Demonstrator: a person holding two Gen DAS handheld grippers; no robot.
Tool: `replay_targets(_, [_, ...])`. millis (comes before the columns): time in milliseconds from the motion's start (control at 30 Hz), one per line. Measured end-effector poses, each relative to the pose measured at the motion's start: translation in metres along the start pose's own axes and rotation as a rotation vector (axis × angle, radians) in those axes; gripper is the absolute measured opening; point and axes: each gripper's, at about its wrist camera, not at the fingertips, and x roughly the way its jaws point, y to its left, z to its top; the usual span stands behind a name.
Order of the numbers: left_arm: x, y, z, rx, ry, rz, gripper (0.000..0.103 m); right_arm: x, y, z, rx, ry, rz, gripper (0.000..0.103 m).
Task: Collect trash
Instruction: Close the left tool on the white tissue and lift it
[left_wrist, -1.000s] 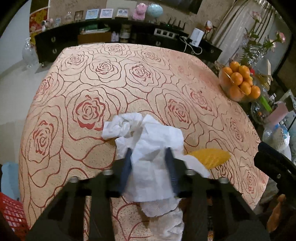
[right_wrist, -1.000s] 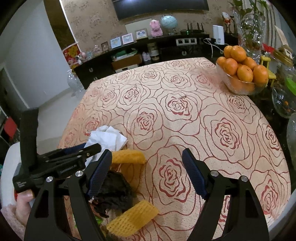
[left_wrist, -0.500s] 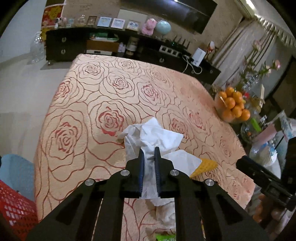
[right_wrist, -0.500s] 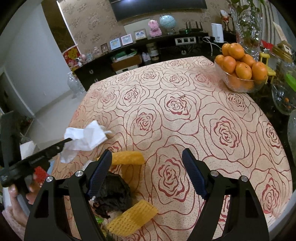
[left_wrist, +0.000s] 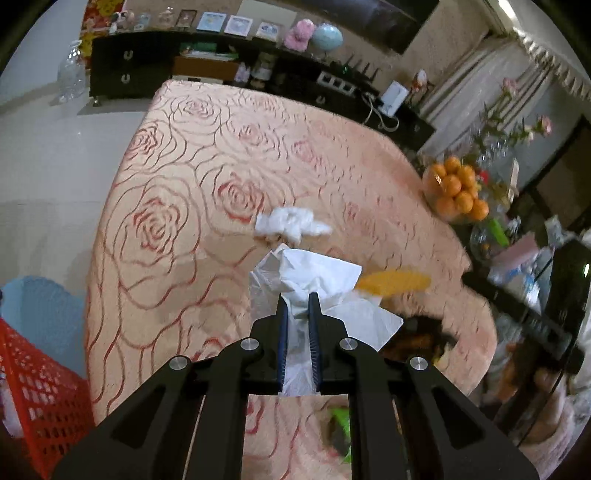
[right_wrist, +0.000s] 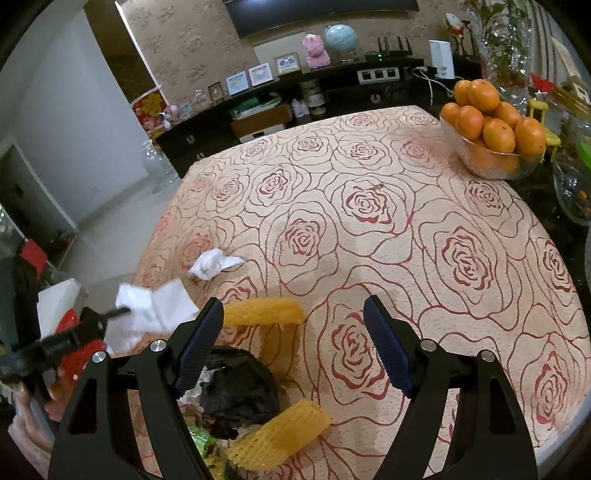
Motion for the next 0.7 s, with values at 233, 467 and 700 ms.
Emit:
replay_targets(233, [-0.008, 0.015, -0.028, 0.071, 0.017, 0.141, 0.011, -0.001, 0.003, 0.001, 0.001, -0.002, 0.016, 0.075])
replay_targets(467, [-0.022, 0.036, -0.034, 0.078, 0.007, 0.219, 0.064, 0.001, 0.008, 0.001, 0.001, 0.0, 0.026, 0.075])
replay_targets(700, [-0.034, 0.039, -0.02, 0.0, -0.109, 0.196, 0.076, 0.005, 0.013, -0.001, -0.013, 0.013, 0.025, 0.075])
